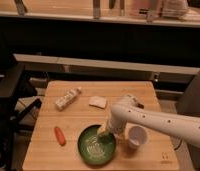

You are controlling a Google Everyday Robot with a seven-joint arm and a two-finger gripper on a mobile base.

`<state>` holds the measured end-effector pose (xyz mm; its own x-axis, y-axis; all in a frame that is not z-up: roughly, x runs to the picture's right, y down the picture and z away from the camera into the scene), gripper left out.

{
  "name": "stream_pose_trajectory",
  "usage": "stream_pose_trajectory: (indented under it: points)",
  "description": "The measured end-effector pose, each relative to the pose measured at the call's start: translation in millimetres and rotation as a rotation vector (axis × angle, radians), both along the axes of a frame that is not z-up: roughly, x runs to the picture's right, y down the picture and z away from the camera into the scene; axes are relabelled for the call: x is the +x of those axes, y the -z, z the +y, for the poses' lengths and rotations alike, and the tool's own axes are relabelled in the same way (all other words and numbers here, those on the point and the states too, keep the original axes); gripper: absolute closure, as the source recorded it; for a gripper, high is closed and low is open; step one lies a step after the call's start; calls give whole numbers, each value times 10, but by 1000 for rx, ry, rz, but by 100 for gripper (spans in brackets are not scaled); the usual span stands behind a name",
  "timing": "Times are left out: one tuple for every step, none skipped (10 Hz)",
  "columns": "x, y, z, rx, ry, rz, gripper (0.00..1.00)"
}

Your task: Drag the ceramic bowl in a circle

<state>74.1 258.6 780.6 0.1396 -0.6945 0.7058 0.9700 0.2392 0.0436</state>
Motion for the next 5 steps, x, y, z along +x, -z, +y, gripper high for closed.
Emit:
stream_pose_trajectory:
  points:
    - [-4,-6,-2,-1,0,-1,20]
    - [2,-13,-1,-5,1,-1,20]
    - [15,-20,0,-9,1,0,20]
    - [22,-23,-5,-10,1,1,20]
    - [35,-27,-2,-15,2,2,20]
